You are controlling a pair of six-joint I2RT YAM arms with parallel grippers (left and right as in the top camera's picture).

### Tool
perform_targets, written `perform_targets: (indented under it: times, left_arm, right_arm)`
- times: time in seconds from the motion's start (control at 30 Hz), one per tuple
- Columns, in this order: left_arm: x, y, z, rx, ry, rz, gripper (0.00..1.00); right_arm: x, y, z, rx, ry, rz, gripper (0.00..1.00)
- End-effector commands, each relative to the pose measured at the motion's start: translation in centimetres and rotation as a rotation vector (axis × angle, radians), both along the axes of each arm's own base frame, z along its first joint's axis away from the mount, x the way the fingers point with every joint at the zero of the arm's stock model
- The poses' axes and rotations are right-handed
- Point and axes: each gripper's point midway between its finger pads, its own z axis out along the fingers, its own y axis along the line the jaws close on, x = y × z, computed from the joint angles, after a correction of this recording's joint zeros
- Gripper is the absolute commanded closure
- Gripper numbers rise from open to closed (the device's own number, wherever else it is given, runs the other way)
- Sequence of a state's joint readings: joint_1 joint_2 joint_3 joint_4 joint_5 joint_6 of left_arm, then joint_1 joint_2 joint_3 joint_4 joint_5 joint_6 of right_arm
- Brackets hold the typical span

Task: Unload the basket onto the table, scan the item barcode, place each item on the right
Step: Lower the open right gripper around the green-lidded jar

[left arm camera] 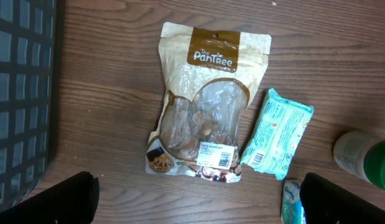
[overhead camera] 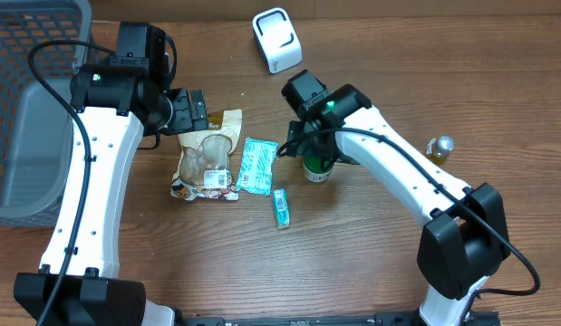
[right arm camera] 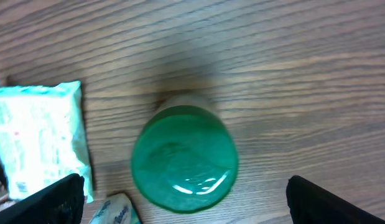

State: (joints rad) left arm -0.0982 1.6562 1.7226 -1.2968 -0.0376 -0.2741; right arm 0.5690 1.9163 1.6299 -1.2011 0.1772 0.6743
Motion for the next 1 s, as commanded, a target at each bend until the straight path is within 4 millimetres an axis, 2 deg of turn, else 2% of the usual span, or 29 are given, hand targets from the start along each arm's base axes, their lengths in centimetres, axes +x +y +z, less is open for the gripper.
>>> perform_targets:
  times: [0.0, 0.13, 0.73, 0.97]
  left_arm:
    - [0.06, -0.12, -0.33, -0.001, 0.010, -0.010, 0.00]
    - [0.06, -0.12, -0.33, -0.001, 0.010, -0.010, 0.01]
    - [0.06, -0.12, -0.33, -0.001, 0.010, -0.010, 0.00]
    - [0.06, -0.12, -0.33, -0.001, 0.010, -0.010, 0.01]
  right_arm:
    - [0.78, -0.47, 0.48, 0.034, -0.009, -0.062, 0.00]
    - [0.48, 0.34, 0.38, 0.090, 0.020, -0.057, 0.00]
    - [0.14, 0.35, 0.26, 0.093, 0.036, -0.058, 0.00]
    - [0.24, 0.38, 0.04, 0.106, 0.033, -0.135, 0.00]
